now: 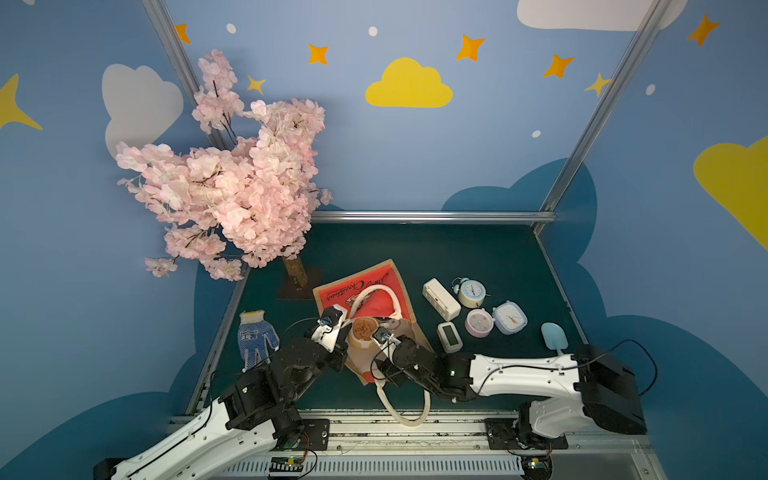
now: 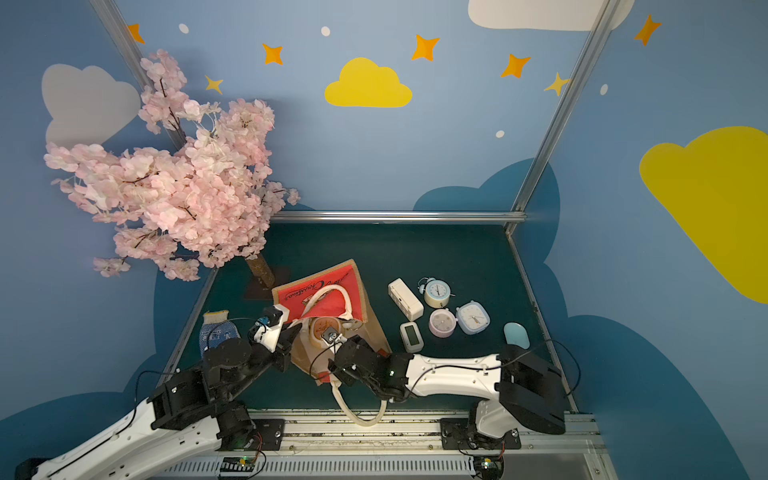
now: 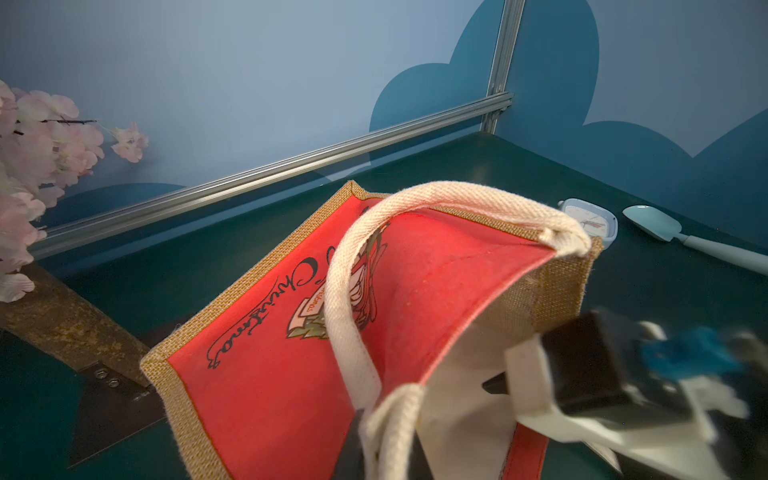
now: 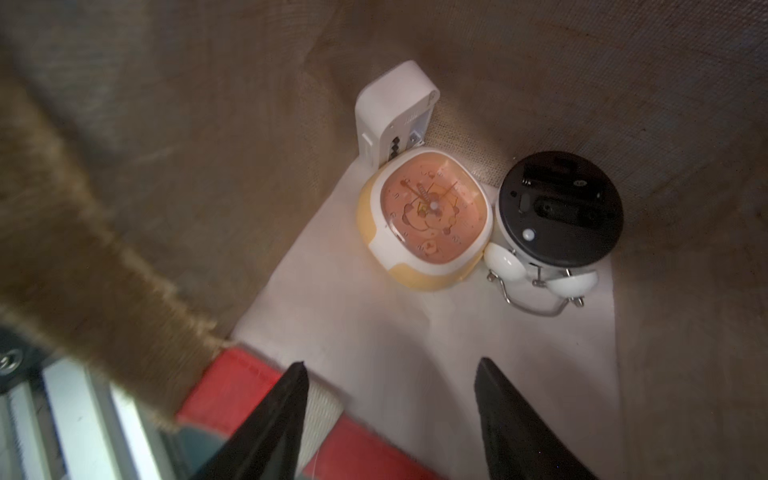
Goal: Take the alarm clock out of the canvas bag
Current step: Pick up the alarm from the canvas bag.
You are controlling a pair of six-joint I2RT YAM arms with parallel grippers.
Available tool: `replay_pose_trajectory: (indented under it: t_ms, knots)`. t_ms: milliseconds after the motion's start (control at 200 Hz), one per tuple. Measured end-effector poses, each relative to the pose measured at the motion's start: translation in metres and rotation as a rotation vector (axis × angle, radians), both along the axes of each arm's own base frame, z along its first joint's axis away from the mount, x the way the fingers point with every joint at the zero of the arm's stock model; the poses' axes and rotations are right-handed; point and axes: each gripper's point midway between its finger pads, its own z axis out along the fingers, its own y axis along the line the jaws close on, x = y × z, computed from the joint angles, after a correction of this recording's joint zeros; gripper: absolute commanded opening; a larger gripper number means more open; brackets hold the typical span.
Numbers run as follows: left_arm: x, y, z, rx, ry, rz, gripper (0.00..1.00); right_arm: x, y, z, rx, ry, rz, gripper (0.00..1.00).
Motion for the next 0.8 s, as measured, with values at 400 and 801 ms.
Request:
replay_pose_trajectory:
  t_ms: [400,801]
  knots:
    - [0.005,-0.009,-0.008,0.005,0.037,0.003,0.12,0.032,0.023,-0.037,-0.125,0.02,0.016,0.69]
    - [0.009,-0.014,-0.009,0.015,0.045,0.003,0.13,0.061,-0.001,-0.052,-0.289,0.038,0.006,0.6]
